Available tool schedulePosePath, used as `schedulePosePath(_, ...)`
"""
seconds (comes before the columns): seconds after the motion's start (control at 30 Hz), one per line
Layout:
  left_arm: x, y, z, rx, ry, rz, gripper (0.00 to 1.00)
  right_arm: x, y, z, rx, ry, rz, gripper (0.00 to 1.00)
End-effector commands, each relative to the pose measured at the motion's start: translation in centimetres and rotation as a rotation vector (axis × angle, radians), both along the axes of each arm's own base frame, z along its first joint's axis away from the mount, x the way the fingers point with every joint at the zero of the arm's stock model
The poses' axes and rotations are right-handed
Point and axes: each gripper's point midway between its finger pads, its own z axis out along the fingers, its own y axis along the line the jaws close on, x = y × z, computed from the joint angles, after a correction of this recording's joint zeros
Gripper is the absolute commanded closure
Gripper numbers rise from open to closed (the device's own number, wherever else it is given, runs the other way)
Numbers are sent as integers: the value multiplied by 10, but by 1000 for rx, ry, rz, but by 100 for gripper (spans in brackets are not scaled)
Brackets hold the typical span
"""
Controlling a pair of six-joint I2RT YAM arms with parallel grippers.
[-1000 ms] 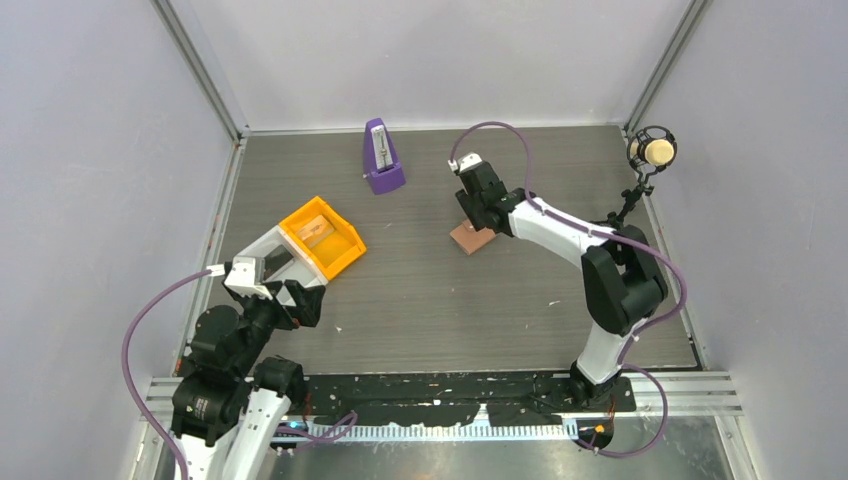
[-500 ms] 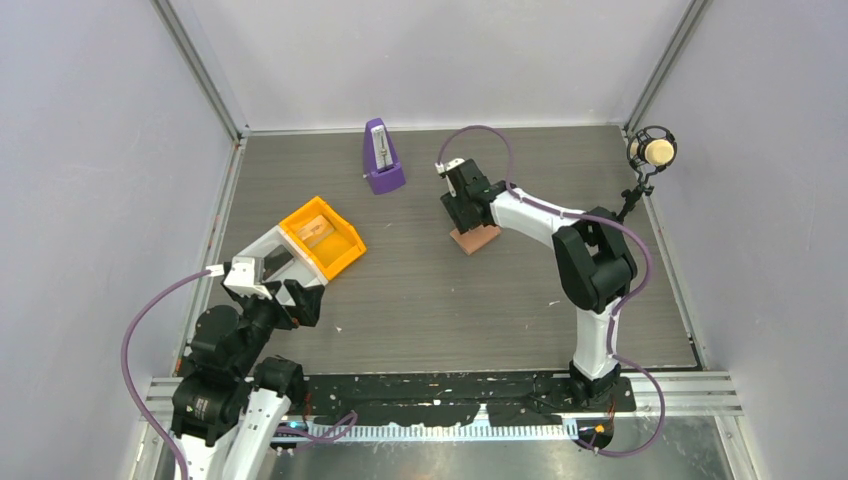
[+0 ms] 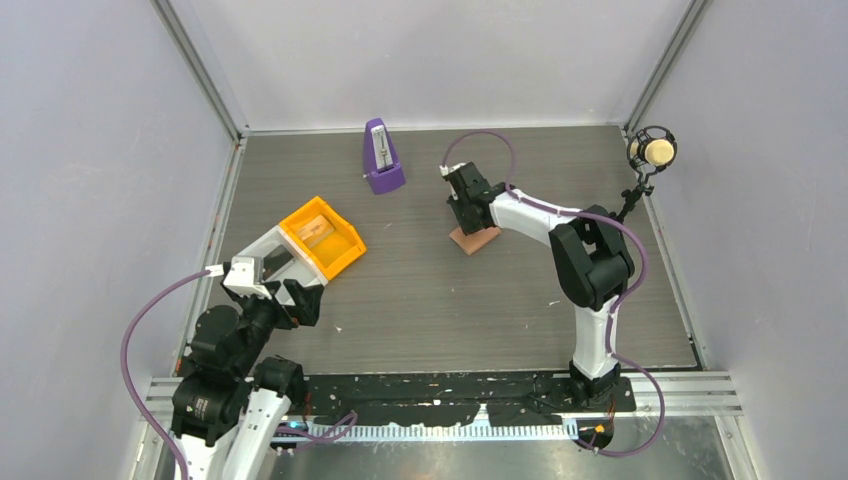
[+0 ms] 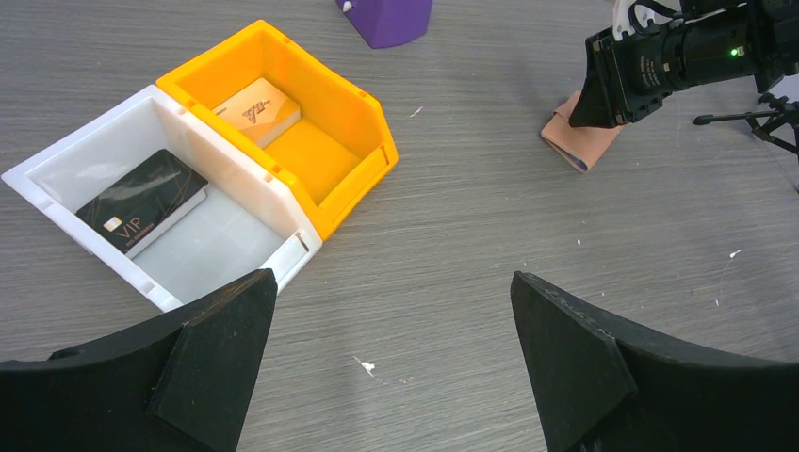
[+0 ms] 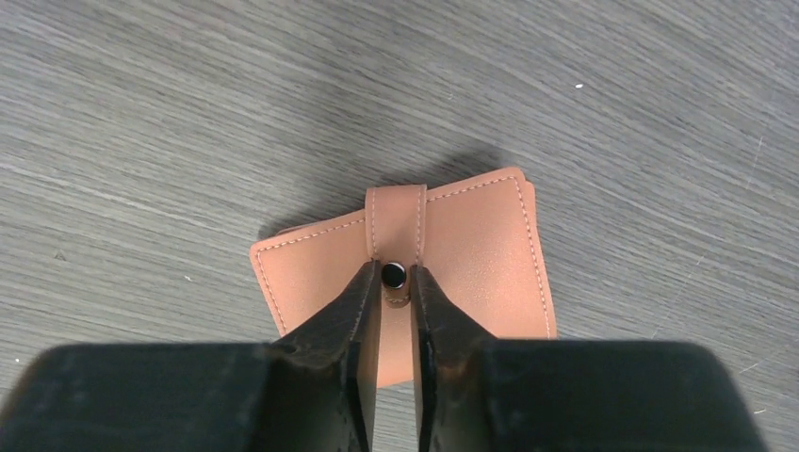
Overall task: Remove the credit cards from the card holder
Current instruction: Move the card holder to the center of the board.
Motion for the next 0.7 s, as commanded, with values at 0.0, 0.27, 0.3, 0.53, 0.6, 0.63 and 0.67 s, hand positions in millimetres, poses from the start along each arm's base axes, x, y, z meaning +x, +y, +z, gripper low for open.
schedulePosePath(0.0,1,3,4,15,-20,13,0,-6,3,1,50,13,-20,84)
schedulePosePath(0.27,2,3,3,15,-12,12,0,-25,10,20,176,16,-49,95)
schedulePosePath(0.3,2,3,3,15,-10,10,0,-32,10,25,210,19,-70,95)
schedulePosePath(0.53,4,-5,0,11,22,-27,0,-86,30,51,494,105,-104,95)
schedulePosePath(0.6,4,-8,0,6,29,-46,0,-105,31,51,525,135,-99,95)
schedulePosePath(0.63,4,-11,1,-4,31,-56,0,-115,34,50,523,149,-79,95)
schedulePosePath(0.67,4,-15,1,-13,37,-75,0,-126,30,48,516,162,-69,95)
